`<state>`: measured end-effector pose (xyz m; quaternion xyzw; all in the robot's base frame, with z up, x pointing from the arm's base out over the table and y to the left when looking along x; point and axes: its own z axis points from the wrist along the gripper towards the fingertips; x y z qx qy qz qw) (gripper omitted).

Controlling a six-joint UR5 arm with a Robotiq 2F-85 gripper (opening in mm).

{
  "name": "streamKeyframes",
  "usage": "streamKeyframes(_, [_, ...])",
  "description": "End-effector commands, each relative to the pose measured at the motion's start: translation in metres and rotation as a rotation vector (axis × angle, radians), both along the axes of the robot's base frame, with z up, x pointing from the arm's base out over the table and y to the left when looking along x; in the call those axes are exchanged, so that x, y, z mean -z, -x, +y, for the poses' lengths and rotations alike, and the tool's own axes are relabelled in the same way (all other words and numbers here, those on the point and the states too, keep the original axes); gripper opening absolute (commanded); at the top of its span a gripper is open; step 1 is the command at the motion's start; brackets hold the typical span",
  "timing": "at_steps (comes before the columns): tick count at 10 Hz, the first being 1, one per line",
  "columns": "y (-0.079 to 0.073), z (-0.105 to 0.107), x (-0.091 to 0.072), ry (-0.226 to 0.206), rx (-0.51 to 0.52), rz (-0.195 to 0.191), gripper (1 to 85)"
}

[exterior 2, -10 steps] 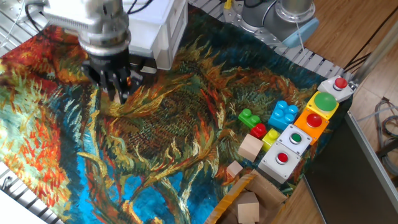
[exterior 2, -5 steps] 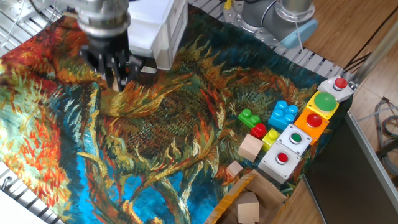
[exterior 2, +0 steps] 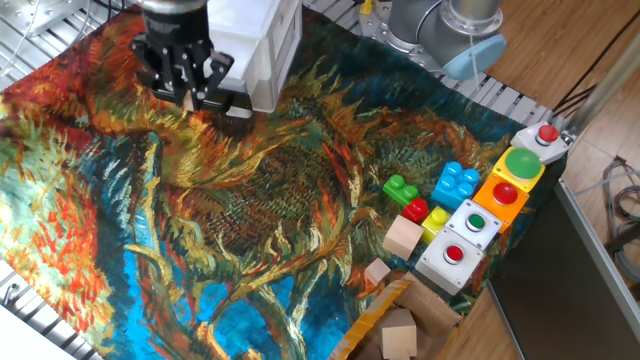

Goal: Put things in the drawer

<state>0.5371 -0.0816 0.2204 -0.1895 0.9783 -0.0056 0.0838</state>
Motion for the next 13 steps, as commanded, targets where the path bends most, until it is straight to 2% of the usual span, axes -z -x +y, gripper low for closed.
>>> streamKeyframes(1, [0.001,0.002,-0.001,-0.016,0.023,-0.004,1.3])
streamKeyframes(2, [-0.005,0.005,0.002,-0.022,0.028,0.001,1.3])
streamKeyframes(3, [0.007,-0.006,0.005,-0.016,0.016,0.027,1.3])
streamKeyframes(4, [0.029,-0.027,0.007,-0.004,-0.01,0.052,1.3])
streamKeyframes(5, [0.046,-0.044,0.007,0.003,-0.031,0.06,1.3])
streamKeyframes(6, [0.056,-0.053,0.006,-0.002,-0.045,0.061,1.3])
streamKeyframes(9, [0.054,-0.053,0.006,-0.008,-0.017,0.053,1.3])
streamKeyframes(11, [0.051,-0.045,0.001,0.013,0.023,0.08,1.3])
streamKeyframes(13, [0.062,-0.058,0.008,0.016,0.015,0.086,1.3])
